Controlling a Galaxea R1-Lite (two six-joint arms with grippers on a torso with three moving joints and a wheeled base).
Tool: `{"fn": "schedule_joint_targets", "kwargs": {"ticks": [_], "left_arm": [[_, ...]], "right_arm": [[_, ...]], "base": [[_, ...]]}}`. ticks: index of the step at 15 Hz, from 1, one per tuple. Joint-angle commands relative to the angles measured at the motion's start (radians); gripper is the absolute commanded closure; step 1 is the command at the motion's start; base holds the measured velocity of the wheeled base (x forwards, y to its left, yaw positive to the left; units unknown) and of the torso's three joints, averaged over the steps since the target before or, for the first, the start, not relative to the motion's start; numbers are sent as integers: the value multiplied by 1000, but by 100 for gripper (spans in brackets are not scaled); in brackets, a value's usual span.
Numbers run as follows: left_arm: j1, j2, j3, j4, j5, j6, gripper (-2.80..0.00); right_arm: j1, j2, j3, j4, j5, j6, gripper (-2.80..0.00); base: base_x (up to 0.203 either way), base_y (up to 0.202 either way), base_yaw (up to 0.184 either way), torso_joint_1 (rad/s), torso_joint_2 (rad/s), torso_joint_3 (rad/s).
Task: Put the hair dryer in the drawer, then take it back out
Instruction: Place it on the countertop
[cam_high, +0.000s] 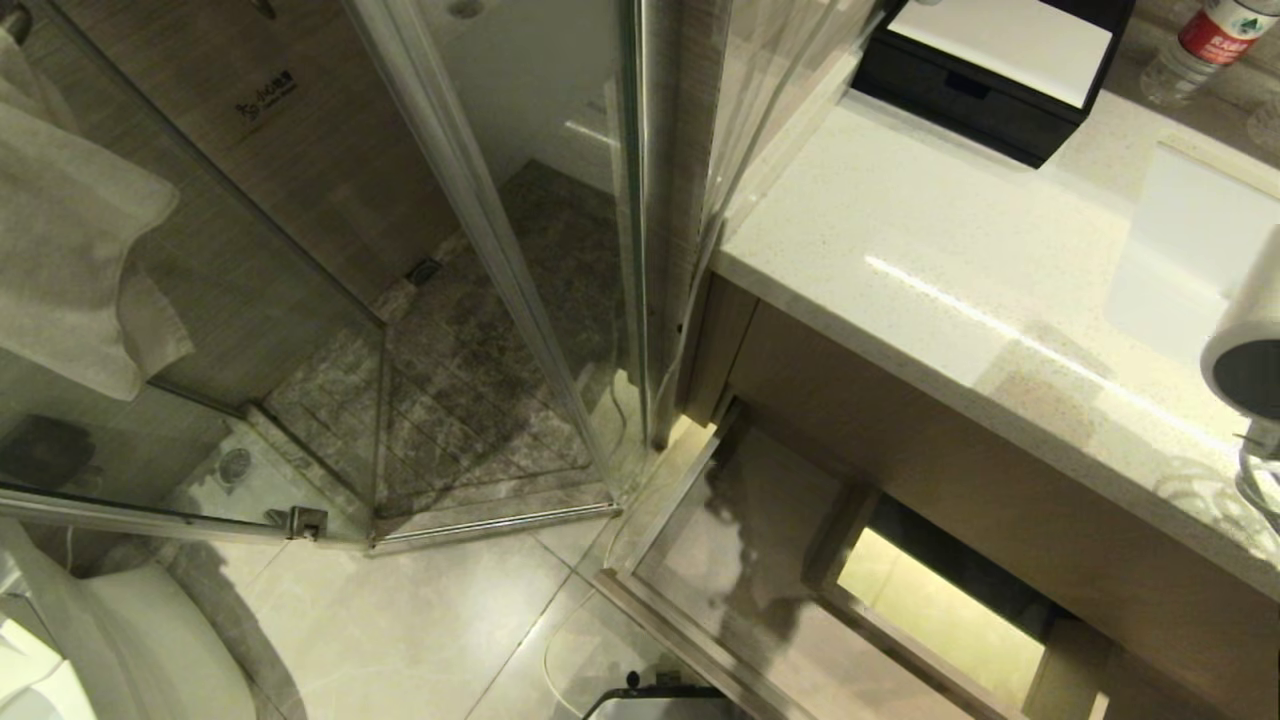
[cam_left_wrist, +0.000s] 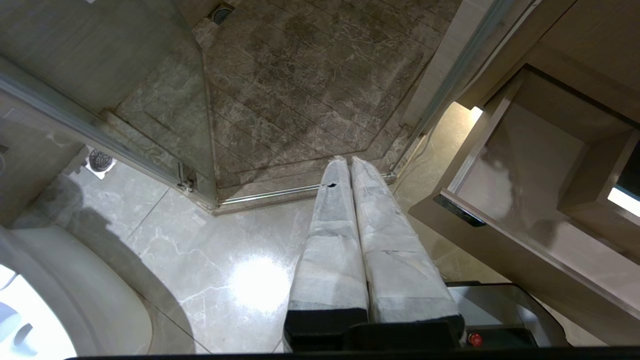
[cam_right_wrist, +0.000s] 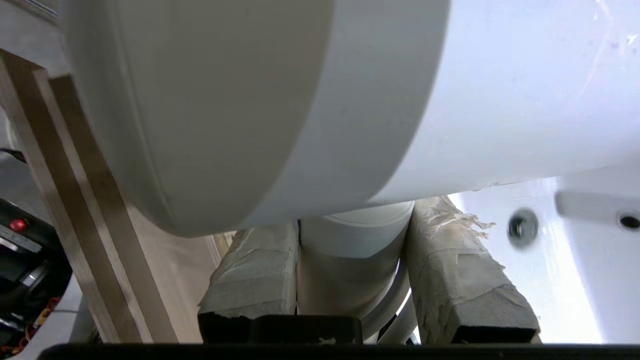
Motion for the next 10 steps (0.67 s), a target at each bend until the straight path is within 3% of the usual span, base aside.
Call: {"fn": "schedule_joint_targets", "kwargs": {"ticks": [1,5,10], "left_arm": [[0,0,2,0,0,0,0],[0,0,2,0,0,0,0],[0,0,0,0,0,0,0]], "right_arm": [[74,93,-67,-3,1,23,0],[108,220,-174,0,-4,30,0],[161,366,-292,-2,-110,32,0]], "base": [[0,0,0,0,0,0],[0,0,0,0,0,0],[0,0,0,0,0,0]]}}
